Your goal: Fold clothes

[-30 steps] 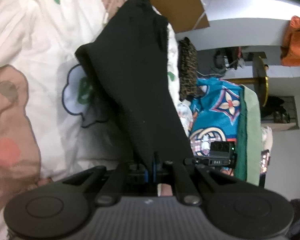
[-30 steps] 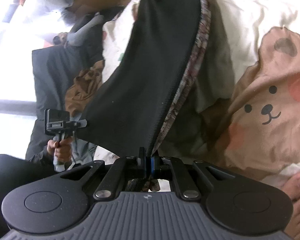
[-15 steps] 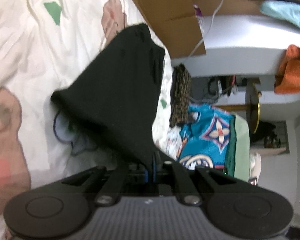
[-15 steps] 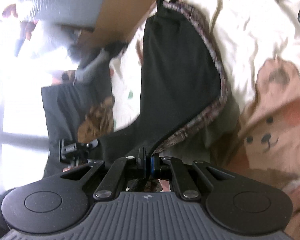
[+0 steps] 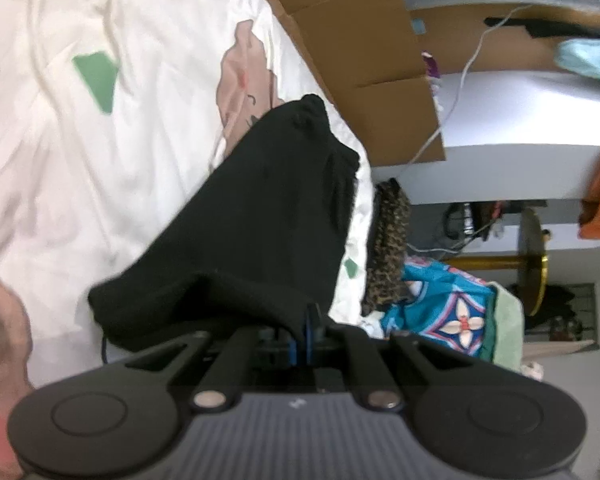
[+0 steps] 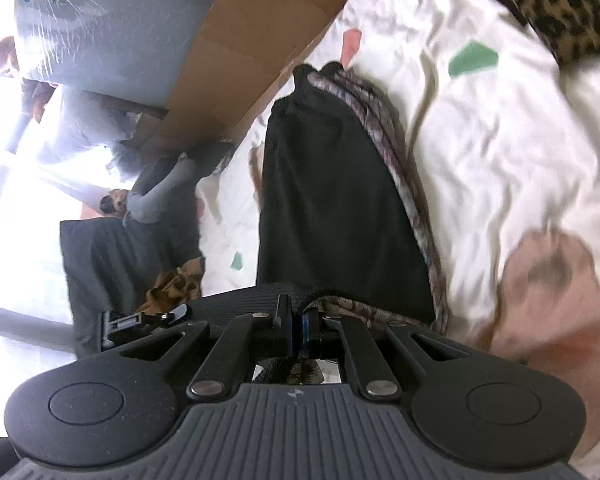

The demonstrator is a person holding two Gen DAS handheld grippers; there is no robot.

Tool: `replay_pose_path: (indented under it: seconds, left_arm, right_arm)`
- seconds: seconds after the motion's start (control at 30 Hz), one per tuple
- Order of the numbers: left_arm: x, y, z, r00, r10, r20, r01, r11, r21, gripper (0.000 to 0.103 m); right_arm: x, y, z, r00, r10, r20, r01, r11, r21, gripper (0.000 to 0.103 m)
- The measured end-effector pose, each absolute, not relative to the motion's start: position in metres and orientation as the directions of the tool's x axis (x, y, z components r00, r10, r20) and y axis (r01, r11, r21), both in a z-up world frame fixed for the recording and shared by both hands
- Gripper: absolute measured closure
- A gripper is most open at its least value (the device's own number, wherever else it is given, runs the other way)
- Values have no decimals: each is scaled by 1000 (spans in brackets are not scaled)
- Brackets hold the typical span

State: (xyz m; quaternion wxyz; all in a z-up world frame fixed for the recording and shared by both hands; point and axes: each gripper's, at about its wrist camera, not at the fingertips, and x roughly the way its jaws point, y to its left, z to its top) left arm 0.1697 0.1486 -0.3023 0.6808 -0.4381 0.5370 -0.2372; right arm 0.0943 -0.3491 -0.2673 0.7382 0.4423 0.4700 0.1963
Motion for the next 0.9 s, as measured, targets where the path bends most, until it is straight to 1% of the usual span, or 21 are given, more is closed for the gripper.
replay_pose_path:
  seconds: [0.2, 0.37, 0.53, 0.63, 0.9]
  left_arm:
    - [217, 137, -284, 285, -758, -586, -104, 583, -805, 98]
    - [246, 122, -281, 254, -731, -633, -68, 640, -766, 98]
    - [268, 110, -291, 246, -693, -678, -40, 692, -721, 98]
    - [279, 113, -299, 265, -687, -676, -59, 688, -723, 98]
    - [295, 120, -306, 330, -703, -630, -60, 651, -757, 98]
  right_arm:
    - [122, -352, -258, 508, 690, -515, 101, 546, 832, 100]
    - [144, -357, -261, 507, 664, -549, 114, 580, 807, 100]
    - [170, -356, -259, 479, 644, -596, 100, 635, 766, 100]
    - [187, -353, -260, 469, 635, -614, 88, 658, 748, 100]
    - [219, -352, -278, 468, 610, -639, 133, 667, 734, 100]
